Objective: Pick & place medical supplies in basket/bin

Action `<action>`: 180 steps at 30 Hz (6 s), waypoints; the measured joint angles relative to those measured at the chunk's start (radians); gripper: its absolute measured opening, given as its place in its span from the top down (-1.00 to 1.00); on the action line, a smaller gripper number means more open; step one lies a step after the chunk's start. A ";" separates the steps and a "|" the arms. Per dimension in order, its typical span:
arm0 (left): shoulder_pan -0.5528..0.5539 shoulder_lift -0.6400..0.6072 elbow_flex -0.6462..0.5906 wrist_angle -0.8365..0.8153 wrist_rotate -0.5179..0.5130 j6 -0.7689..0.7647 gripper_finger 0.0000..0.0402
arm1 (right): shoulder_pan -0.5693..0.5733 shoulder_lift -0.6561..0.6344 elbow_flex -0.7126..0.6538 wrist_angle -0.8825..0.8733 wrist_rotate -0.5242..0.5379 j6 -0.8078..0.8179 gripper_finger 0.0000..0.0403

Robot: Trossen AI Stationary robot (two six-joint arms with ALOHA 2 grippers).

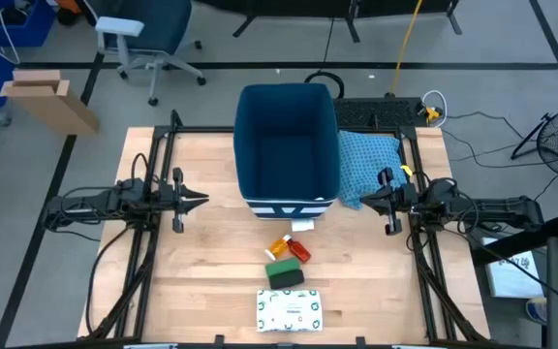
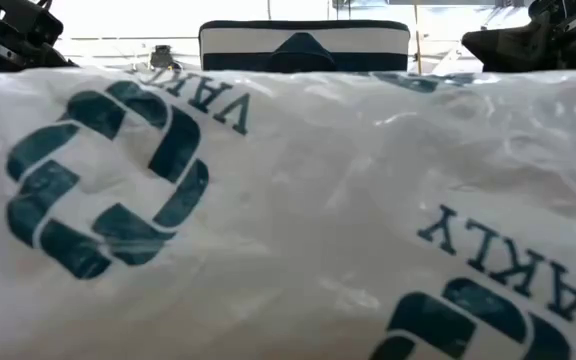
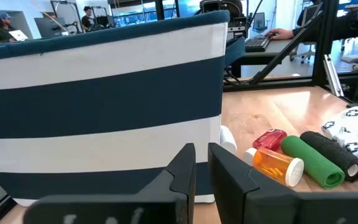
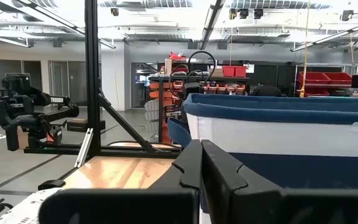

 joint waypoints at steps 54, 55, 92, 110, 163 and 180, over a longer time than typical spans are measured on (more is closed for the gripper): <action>0.000 0.000 0.000 0.000 0.000 0.000 0.76 | 0.000 0.000 0.000 0.000 0.000 0.000 1.00; 0.000 0.000 0.000 0.000 0.000 0.000 0.76 | 0.000 0.000 0.000 0.000 0.000 0.000 1.00; 0.000 0.000 0.000 0.006 0.002 -0.151 0.76 | 0.000 0.000 0.000 0.000 0.000 0.080 1.00; -0.029 0.268 0.071 0.330 -0.062 -0.070 0.98 | 0.000 0.000 0.000 0.002 0.000 -0.098 1.00; -0.462 1.956 1.286 -0.446 -0.564 -1.059 -0.40 | 0.000 0.001 0.000 -0.016 0.001 -0.106 1.00; -0.440 2.035 1.284 -0.539 -0.475 -1.014 -0.41 | 0.000 0.001 0.000 0.008 0.000 -0.062 1.00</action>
